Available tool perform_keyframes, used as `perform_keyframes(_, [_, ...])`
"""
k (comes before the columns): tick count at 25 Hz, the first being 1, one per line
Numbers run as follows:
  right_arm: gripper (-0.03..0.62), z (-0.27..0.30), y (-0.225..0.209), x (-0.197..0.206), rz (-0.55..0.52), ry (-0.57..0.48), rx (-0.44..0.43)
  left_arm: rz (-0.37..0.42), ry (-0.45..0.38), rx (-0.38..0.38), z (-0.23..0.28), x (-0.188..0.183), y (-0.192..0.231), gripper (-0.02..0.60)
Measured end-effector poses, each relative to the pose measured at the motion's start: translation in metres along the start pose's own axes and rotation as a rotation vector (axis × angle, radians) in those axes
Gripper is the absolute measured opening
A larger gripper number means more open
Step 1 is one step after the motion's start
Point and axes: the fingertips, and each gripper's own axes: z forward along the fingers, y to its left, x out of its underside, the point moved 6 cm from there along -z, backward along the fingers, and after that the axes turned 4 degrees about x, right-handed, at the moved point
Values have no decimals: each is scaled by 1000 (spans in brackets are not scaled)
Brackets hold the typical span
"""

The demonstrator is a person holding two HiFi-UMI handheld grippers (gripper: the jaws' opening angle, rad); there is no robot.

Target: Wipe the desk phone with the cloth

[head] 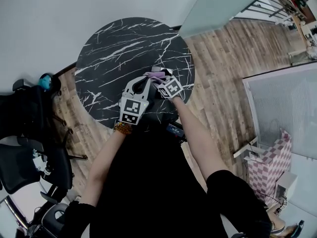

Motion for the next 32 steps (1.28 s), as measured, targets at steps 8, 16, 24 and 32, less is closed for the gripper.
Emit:
perform_keyframes(8, [78,4,8,7,3,17,-18,-2,2,8,1,0,0,20])
perform_keyframes(16, [78,5,13,13,-10,24,-30,-6,4,1,0,2,1,20])
perform_keyframes(24, [78,8,20,20,-5,35,-45,-9,6,8,0,3,1,20])
perform_keyframes(32, [78,7,26,23,-24,41,-49,-22,8,3,-1,5,5,20])
